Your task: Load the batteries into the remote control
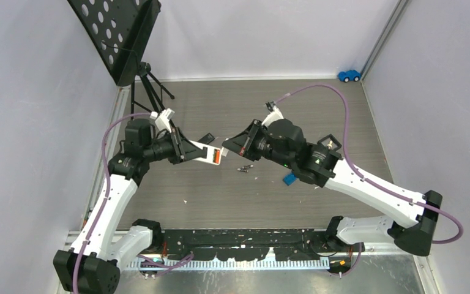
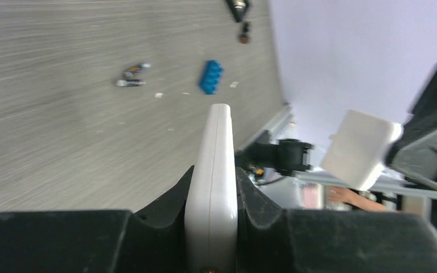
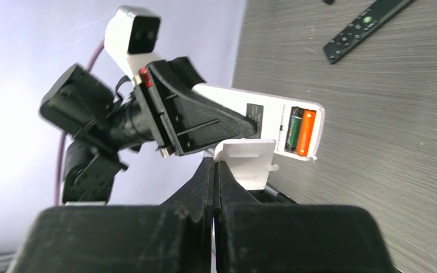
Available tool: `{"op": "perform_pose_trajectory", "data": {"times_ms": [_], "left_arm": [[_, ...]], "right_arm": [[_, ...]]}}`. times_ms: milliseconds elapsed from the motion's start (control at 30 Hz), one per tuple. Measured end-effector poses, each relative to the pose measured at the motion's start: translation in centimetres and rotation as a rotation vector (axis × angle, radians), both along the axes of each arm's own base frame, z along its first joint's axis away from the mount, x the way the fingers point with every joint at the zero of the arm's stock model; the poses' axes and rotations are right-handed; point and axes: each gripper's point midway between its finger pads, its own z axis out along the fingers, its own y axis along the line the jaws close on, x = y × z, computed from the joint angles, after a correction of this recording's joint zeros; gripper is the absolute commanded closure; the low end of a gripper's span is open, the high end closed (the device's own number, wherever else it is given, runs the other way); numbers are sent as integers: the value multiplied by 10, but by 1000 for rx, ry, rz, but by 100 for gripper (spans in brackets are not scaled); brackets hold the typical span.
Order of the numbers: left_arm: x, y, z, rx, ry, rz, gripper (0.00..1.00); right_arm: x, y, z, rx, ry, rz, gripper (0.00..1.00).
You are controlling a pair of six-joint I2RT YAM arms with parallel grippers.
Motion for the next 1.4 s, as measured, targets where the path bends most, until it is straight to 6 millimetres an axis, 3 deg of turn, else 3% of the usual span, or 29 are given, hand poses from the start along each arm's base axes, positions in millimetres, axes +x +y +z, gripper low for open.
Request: {"op": "perform_pose_trajectory", "data": {"times_ms": [167, 367, 867, 1400], "left_arm": [[-11, -23, 28, -183, 22, -131, 100], [-25, -34, 48, -311, 71, -240, 100], [-35, -39, 47, -425, 201, -281, 100], [-35, -40, 51, -458, 220, -283, 100]], "right_arm": [[-11, -3, 9, 111, -20, 84, 100], [-20, -2, 8, 202, -3, 170, 100], [-32, 4, 32, 354, -4, 274, 100], [-26, 6, 10, 380, 98, 252, 100]]}}
